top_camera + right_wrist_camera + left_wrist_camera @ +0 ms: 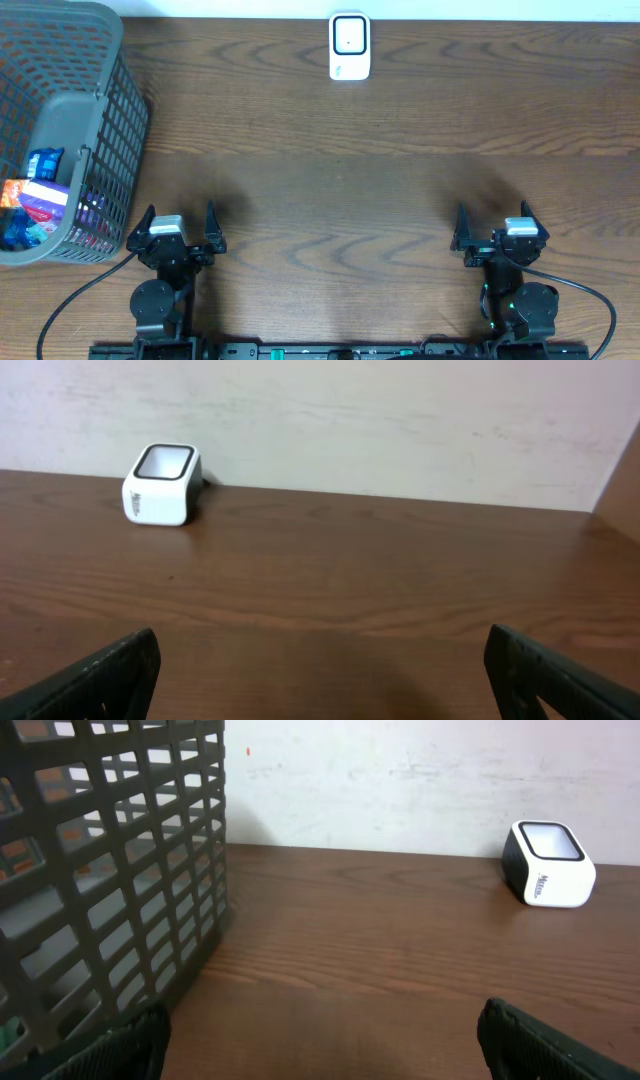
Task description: Scan the item barcode
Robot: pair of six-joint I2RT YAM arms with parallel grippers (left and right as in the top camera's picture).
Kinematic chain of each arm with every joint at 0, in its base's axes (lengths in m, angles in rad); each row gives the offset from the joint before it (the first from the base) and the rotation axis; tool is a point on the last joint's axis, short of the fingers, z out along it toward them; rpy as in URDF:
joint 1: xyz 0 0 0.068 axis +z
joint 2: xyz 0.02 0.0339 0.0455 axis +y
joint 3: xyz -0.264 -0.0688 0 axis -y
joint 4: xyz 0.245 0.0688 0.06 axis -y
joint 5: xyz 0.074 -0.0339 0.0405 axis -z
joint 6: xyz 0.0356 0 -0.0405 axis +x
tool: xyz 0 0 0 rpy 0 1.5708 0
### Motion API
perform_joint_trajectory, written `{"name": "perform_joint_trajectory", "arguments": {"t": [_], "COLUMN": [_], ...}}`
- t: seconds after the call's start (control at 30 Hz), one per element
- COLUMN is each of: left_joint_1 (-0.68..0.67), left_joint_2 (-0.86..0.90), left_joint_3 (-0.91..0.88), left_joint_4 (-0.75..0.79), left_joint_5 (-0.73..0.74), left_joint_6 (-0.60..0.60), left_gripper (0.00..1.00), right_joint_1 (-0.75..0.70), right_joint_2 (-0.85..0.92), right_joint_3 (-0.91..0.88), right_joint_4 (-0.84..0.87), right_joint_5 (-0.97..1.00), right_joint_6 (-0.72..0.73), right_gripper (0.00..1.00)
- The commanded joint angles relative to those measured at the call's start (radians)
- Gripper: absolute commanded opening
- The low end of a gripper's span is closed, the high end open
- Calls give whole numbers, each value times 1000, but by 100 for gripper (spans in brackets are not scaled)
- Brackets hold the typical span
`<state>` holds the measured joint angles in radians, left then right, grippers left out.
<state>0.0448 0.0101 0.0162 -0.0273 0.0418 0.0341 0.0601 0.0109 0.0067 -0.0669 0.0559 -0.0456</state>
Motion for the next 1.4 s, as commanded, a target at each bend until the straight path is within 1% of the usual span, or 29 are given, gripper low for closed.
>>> {"name": "perform_joint_trajectory", "arguments": {"t": [0.0,1.27,1.3,1.37], "left_joint_1": [5,5,4,5], "left_joint_2": [-4,-4,-4,-4], "left_joint_3": [-12,-12,-12,-12], "left_joint_4": [-46,-31,-13,39], "left_joint_5": [-32,-32,-11,206], "left_joint_6": [14,14,0,-132], "left_gripper": [98,98,98,98], "right_joint_1": [-9,-9,-9,-9], "right_joint_2": [-3,-3,-3,-3], "right_joint_3": [-2,-2,-2,-2], "right_joint_4": [-4,-4,-4,-4], "right_joint_5": [-2,-2,-2,-2], "right_joint_6": [-12,-11,-12,-12], "right_gripper": [99,99,99,99]}}
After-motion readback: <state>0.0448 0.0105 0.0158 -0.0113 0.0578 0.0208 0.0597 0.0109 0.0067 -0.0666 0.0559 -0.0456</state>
